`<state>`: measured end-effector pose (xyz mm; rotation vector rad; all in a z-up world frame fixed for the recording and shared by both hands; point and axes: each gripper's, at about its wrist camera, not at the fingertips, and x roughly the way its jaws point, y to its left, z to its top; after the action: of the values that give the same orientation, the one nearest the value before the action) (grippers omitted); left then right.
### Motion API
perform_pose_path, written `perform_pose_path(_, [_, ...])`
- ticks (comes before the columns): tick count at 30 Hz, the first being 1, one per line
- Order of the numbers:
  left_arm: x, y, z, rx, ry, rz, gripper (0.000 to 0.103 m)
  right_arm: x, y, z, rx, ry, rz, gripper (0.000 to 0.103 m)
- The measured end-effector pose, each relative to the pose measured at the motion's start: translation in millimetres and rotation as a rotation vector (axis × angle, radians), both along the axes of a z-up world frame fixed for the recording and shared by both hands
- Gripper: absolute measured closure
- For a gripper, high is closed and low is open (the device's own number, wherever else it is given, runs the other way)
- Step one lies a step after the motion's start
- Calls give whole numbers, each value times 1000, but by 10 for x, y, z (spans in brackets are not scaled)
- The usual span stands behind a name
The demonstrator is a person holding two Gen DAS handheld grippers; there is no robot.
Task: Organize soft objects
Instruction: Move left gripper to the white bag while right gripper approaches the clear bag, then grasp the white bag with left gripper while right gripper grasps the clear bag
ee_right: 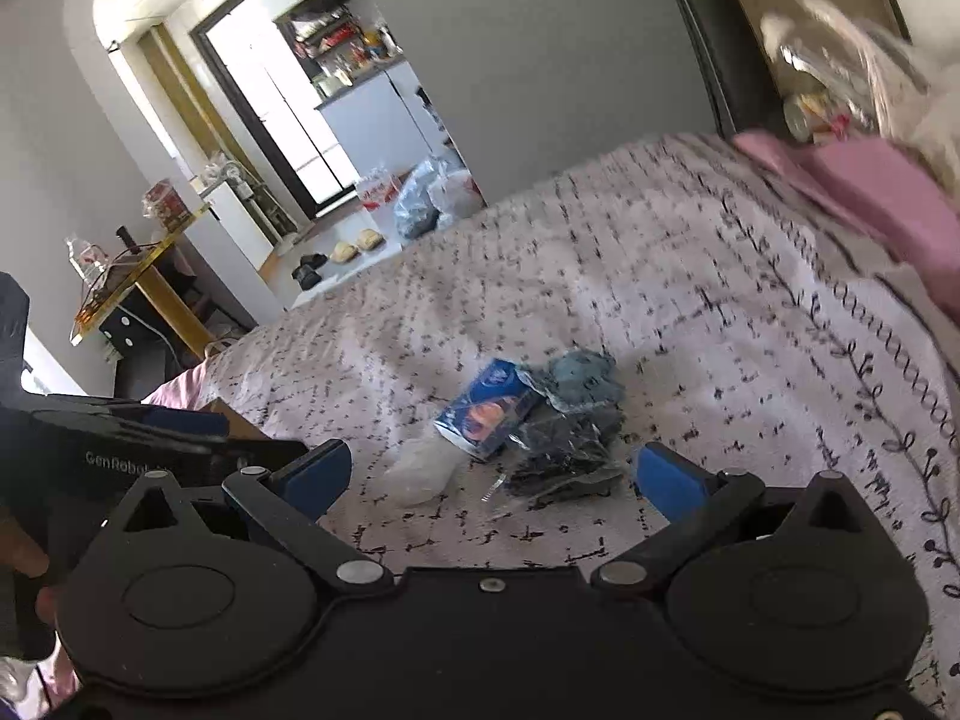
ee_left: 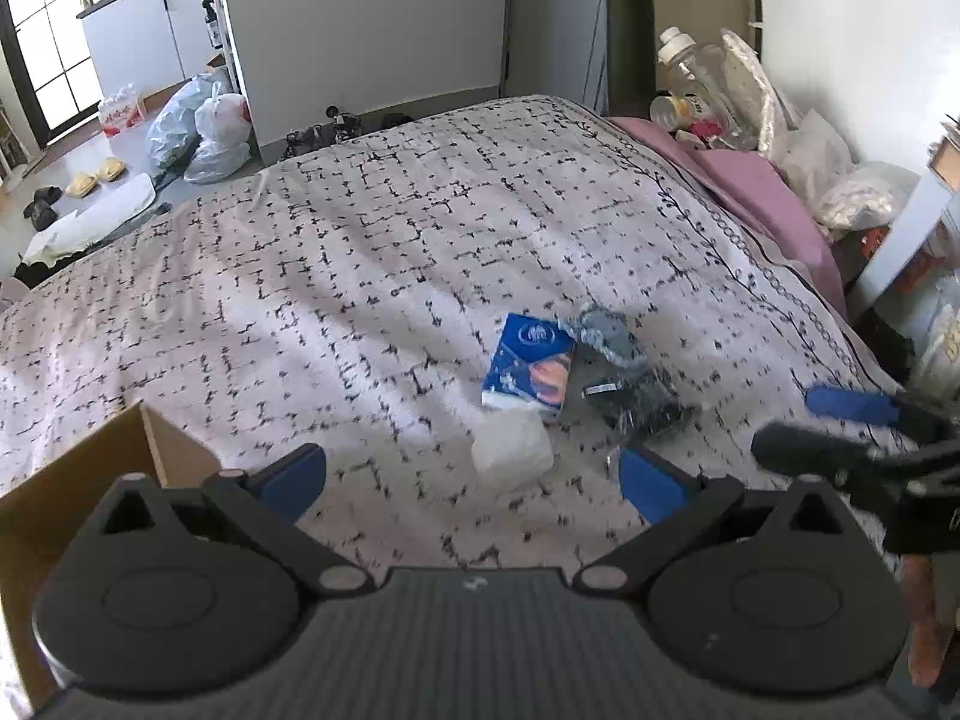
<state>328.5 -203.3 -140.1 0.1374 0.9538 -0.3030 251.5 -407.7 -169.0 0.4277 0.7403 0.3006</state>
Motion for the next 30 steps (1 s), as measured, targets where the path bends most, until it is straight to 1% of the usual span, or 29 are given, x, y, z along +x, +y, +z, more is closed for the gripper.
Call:
perform_pose_path(4, [148,-101,-87,9,-2,-2,0,121,-52,-121,9,41,-34,0])
perform_pose_path(7, [247,-175,-178,17,20,-15,1,202,-60,-184,3,71,-51,0])
perform_pose_path(9, [310,-213,-243,0,40,-28,1,258,-61,-220,-7,80,-58,0])
perform_pose_path(12, [396,-254,-358,-29,75,-40,4,346,-57,-276,-11,91,-50,0])
perform_pose_path(14, [449,-285,-444,-27,94,-51,11,403,-64,-324,-1,101,-47,1])
perform_pose_path(16, [504,-285,-527,-39,117,-47,16,452,-65,-369,9,112,-51,3])
perform_pose_path(18, [565,-270,-616,-46,145,-40,21,503,-49,-415,6,125,-50,9])
perform_pose_path(20, [606,-247,-688,-43,164,-33,27,552,-22,-464,4,137,-50,10])
perform_pose_path(22, [643,-208,-743,-58,186,-29,31,604,14,-512,1,156,-49,12])
perform_pose_path(24, [685,-169,-791,-75,207,-32,34,647,51,-544,-9,170,-43,17])
perform_pose_path(27, [739,-103,-831,-93,219,-21,40,689,80,-591,-11,190,-50,20])
perform_pose_path(28, [756,-80,-851,-104,232,-11,46,703,96,-613,-19,199,-51,22])
perform_pose_path(29, [770,-59,-870,-117,249,-3,51,720,110,-636,-28,211,-50,28])
perform_pose_path(30, [781,-48,-891,-129,267,1,54,739,129,-661,-42,226,-47,39])
